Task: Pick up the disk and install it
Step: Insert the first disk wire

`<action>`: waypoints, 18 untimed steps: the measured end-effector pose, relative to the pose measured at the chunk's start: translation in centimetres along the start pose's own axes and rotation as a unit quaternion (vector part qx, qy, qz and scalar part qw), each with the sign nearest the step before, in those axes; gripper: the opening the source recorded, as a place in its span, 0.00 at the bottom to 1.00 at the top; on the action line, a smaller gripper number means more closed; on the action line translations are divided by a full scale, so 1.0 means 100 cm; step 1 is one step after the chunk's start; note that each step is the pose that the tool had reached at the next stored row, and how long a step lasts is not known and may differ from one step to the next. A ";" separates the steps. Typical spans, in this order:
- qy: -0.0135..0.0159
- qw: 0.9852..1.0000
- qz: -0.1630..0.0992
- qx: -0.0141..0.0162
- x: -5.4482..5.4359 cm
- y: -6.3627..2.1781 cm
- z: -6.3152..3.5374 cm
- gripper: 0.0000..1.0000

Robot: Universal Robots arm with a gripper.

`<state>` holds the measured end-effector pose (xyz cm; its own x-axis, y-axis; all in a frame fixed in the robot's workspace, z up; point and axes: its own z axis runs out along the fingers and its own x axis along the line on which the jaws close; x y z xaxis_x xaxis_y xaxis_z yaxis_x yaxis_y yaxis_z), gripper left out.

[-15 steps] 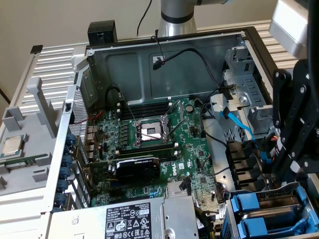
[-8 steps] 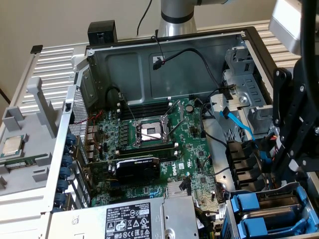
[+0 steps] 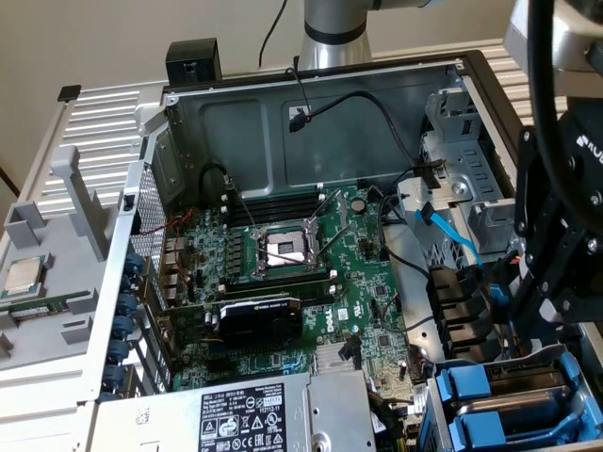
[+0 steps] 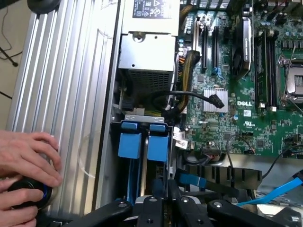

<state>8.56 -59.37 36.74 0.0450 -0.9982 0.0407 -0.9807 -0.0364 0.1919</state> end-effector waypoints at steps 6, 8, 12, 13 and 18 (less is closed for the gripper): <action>0.017 1.000 0.019 -0.003 0.000 -0.0007 0.0000 0.16; 0.018 0.999 0.026 -0.004 0.000 -0.0010 -0.0001 0.16; 0.017 0.999 0.036 -0.005 0.000 -0.0017 -0.0002 0.16; 0.016 0.999 0.038 -0.006 0.000 -0.0019 -0.0003 0.16; 0.019 0.999 0.040 -0.012 -0.003 -0.0025 -0.0002 0.16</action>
<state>8.79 -59.04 36.70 -0.0254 -0.9952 0.0940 -0.9766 0.0448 0.2104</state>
